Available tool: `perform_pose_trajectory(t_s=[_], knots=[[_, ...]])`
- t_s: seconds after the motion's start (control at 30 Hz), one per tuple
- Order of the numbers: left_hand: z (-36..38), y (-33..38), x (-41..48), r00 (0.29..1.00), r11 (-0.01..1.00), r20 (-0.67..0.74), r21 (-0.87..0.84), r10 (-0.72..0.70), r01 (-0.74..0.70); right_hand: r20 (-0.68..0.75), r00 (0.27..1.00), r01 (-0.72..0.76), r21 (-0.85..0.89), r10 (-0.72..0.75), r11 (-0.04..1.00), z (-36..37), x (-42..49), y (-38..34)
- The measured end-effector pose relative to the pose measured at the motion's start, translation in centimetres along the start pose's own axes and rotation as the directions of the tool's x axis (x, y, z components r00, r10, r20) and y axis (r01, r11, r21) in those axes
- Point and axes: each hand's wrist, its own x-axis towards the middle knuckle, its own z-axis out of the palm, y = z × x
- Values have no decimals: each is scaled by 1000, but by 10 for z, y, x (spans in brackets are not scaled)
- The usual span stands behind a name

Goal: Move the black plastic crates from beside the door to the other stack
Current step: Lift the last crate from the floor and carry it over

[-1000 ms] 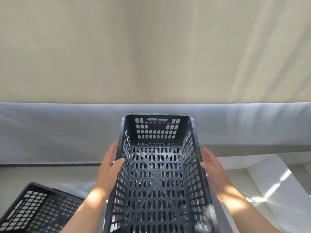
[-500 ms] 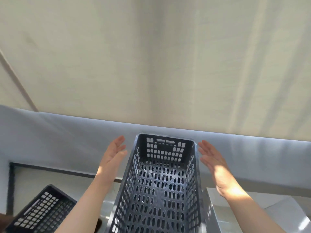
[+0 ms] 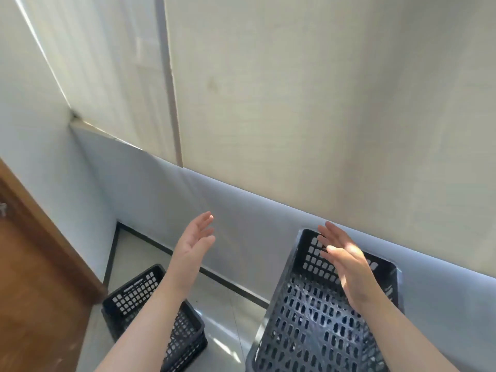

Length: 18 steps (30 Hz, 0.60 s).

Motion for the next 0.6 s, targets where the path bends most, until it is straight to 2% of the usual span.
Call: perform_pose_trajectory(t_s=[0.33, 0.6], knots=[[-210, -3, -48, 967, 1000, -256, 22, -3, 9, 264, 963, 35, 51, -47, 998, 224, 18, 3], [-315, -17, -78, 880, 998, -473, 29, -34, 54, 471, 882, 13, 41, -31, 999, 354, 24, 7]])
